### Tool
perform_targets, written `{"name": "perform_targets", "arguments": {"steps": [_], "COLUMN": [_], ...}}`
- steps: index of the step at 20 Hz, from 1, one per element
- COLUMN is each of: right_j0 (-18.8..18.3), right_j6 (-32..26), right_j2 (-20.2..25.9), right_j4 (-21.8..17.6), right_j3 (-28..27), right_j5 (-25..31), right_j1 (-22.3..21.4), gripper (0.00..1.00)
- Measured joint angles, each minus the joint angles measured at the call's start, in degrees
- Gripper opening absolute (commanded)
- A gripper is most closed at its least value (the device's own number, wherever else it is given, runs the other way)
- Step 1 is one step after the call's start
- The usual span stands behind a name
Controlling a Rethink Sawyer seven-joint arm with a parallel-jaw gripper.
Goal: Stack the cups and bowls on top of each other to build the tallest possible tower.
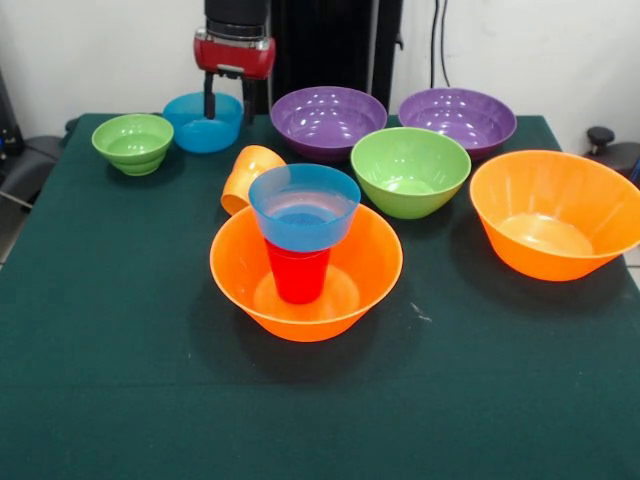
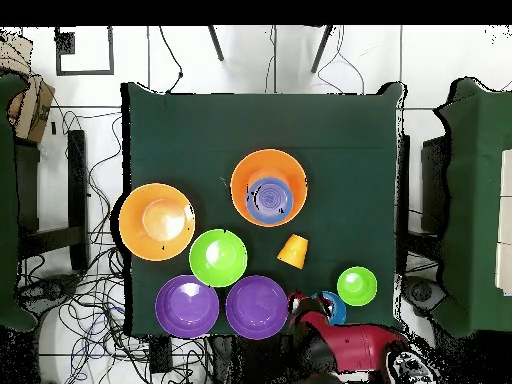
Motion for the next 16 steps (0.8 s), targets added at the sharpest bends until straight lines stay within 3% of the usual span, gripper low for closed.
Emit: {"name": "perform_targets", "arguments": {"steps": [16], "right_j0": [-0.1], "right_j6": [0.0], "right_j2": [-1.5], "right_j4": [0.1], "right_j3": [-1.1], "right_j5": [-2.0], "right_j1": [10.1], "gripper": [1.0]}}
